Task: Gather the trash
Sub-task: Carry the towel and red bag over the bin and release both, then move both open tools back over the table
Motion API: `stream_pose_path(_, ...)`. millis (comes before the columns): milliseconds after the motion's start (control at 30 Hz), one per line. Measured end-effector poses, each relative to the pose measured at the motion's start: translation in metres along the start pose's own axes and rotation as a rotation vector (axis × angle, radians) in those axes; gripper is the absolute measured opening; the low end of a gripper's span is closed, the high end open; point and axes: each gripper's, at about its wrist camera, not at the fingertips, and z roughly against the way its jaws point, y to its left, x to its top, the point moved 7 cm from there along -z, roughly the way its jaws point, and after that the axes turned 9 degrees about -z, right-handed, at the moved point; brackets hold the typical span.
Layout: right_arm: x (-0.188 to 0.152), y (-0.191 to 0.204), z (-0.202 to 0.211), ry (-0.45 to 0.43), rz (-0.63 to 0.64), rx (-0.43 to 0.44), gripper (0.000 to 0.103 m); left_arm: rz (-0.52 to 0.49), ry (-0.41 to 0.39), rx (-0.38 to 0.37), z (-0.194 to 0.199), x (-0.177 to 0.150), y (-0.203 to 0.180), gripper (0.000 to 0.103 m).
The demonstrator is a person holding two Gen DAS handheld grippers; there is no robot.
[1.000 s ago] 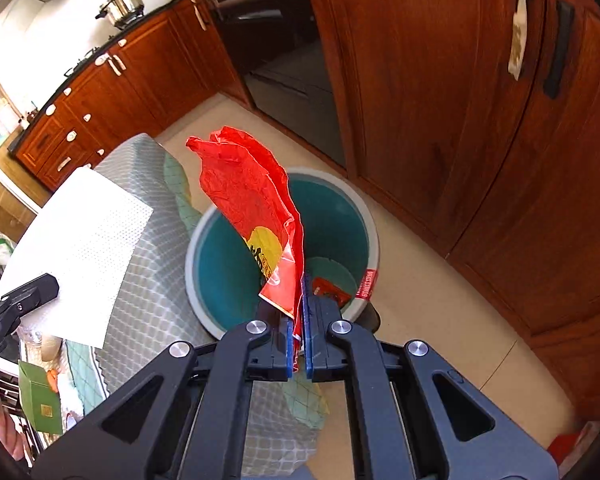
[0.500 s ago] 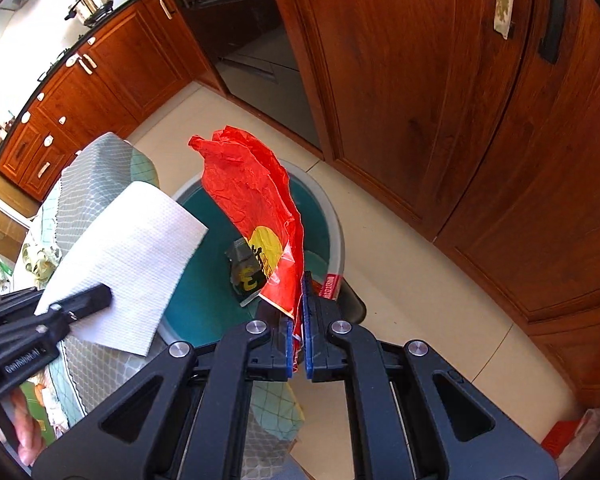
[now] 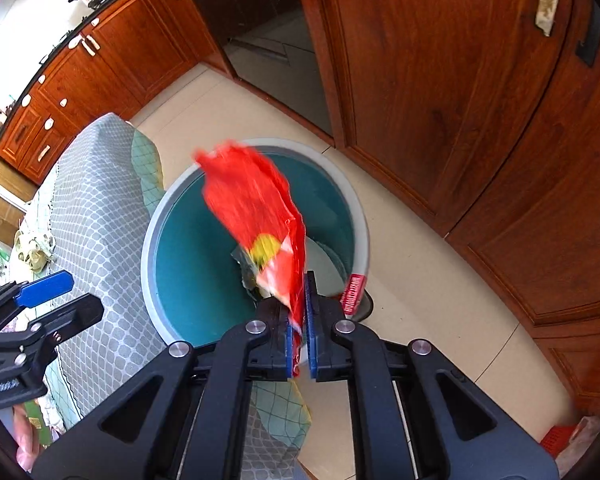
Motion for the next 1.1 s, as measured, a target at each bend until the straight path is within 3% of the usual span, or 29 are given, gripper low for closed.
stream_pose_path(33, 0.000, 0.002, -0.001, 0.005, -0.001, 0.005, 0.017, -0.001, -0.004, 0.002, 0.003, 0.001, 0.000, 0.079)
stream_pose_path(67, -0.001, 0.004, -0.001, 0.009, -0.002, 0.013, 0.045, -0.002, -0.008, 0.003, 0.005, 0.000, 0.000, 0.081)
stream_pose_path(133, -0.002, 0.006, 0.001, 0.003, -0.009, 0.021, 0.077, -0.005, -0.019, 0.006, 0.009, -0.004, -0.001, 0.087)
stream_pose_path(233, -0.003, 0.012, 0.004, -0.005, 0.001, 0.019, 0.078, -0.007, -0.029, 0.009, 0.014, -0.008, 0.000, 0.094)
stream_pose_path(367, -0.008, 0.012, 0.004, 0.020, -0.028, 0.016, 0.084, -0.008, -0.033, 0.008, 0.022, -0.017, 0.001, 0.095)
stream_pose_path(733, -0.022, 0.033, 0.022, 0.018, 0.005, 0.010, 0.085, 0.048, -0.057, 0.019, 0.056, -0.039, 0.028, 0.098)
stream_pose_path(1100, -0.060, 0.097, 0.043, 0.028, 0.126, 0.055, 0.085, 0.106, -0.071, 0.102, 0.112, -0.116, 0.081, 0.099)
